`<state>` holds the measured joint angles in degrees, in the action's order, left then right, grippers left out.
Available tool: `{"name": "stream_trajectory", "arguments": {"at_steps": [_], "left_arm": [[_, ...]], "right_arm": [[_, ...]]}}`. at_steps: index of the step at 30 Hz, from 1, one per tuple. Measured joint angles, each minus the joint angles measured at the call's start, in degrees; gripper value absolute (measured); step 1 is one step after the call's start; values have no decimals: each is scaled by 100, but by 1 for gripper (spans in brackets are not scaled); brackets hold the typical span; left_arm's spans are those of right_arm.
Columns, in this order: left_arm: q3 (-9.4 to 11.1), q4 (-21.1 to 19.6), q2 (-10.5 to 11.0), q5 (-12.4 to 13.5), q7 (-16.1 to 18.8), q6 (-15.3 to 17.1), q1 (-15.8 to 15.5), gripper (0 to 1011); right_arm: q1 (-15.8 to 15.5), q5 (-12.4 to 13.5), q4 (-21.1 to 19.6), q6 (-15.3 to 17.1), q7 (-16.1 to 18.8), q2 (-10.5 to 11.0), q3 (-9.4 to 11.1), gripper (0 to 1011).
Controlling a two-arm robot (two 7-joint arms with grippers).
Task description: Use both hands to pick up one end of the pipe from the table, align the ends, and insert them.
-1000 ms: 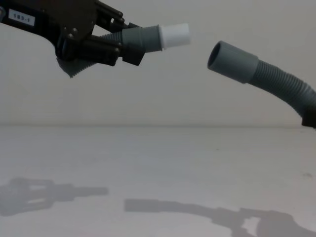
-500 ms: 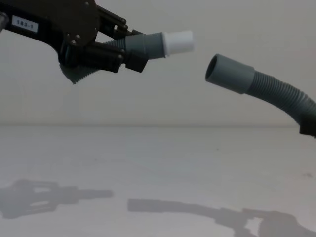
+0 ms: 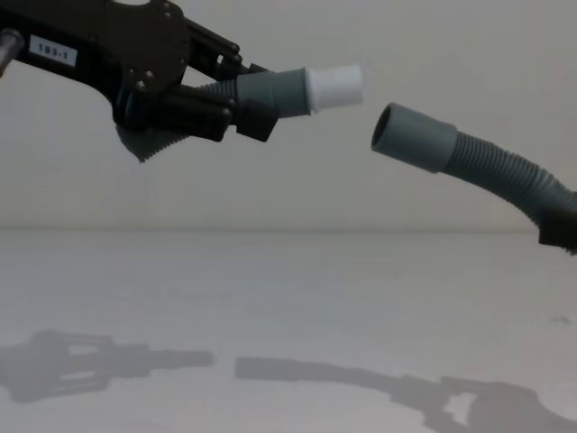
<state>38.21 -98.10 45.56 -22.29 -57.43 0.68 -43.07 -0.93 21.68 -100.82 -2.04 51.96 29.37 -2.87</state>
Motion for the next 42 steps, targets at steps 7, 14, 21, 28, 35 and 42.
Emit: {"name": "stream_trajectory", "arguments": {"at_steps": [7, 14, 21, 28, 35, 42], "left_arm": [[82, 9, 11, 7, -38, 117, -74, 352], [196, -17, 67, 164, -40, 412, -223, 352], [310, -11, 92, 336, -54, 626, -400, 352], [388, 48, 78, 436, -70, 693, -537, 352], [453, 112, 31, 468, -99, 692, -629, 352], [511, 170, -11, 468, -135, 656, -695, 352]], "right_arm": [[41, -2, 4, 40, -68, 16, -45, 255], [79, -2, 26, 46, -105, 29, -84, 255], [116, 7, 49, 47, -135, 46, -127, 255], [138, 22, 57, 51, -161, 72, -165, 255], [156, 29, 58, 73, -199, 100, -204, 255], [160, 33, 41, 101, -247, 131, -239, 255]]}}
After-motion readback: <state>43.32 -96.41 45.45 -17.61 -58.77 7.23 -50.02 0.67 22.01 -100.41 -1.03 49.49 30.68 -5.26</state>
